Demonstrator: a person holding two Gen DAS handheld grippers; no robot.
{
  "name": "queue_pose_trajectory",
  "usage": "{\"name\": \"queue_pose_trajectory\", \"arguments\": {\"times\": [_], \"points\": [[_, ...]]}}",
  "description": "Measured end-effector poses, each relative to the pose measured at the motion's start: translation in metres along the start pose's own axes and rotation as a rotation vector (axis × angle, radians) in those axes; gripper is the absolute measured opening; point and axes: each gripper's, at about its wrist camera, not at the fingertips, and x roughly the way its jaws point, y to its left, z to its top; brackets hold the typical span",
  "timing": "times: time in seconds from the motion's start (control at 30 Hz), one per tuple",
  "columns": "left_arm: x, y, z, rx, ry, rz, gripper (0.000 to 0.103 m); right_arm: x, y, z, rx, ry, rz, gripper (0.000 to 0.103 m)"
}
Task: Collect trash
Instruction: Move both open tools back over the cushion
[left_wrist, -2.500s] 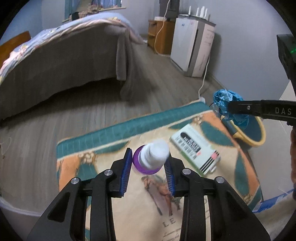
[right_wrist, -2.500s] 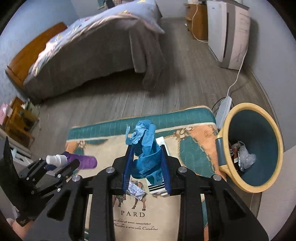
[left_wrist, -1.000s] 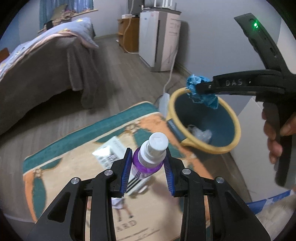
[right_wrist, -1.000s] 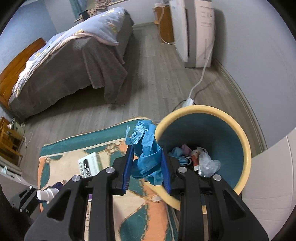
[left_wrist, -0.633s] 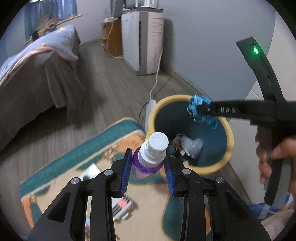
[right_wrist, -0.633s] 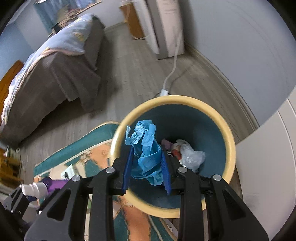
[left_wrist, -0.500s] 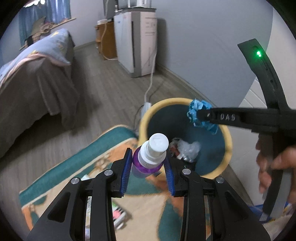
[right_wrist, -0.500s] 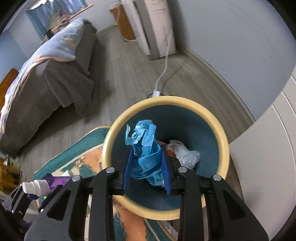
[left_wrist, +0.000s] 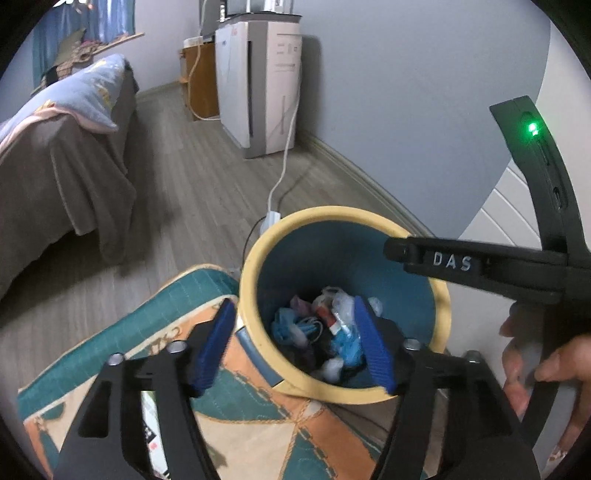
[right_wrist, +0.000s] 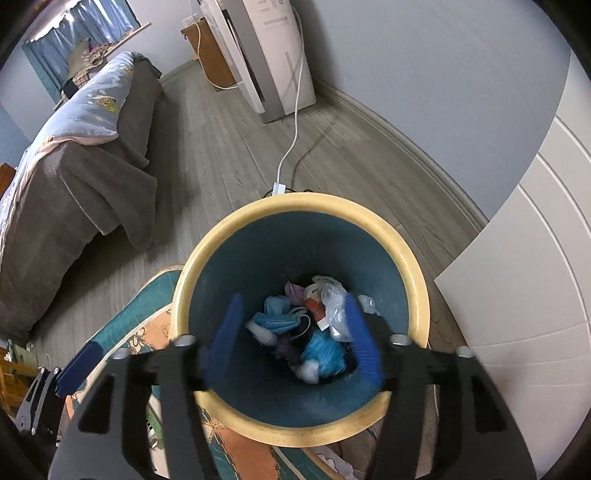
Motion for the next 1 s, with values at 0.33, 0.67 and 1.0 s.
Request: {"name": "queue_pose_trajectory", "arguments": {"times": [0.33,0.67,1.0], "points": [[-0.038,0.058,-0.029,-0.127,-0.015,0.115,0.095,-0.013,0.034,-0.001,-0.105,-0.05,0.006,0.097],[-0.099,0.156,-0.079,-0.235,0.023,0.353,0.096,-0.025,0.101,-0.017,-0.332,-0.096,0.008,0.097],[-0.135,0.21,-0.133,-0.389,0.03,0.417,0.096,-0.022,0.159,-0.046,-0.473,-0.059,0.094,0.097]]}}
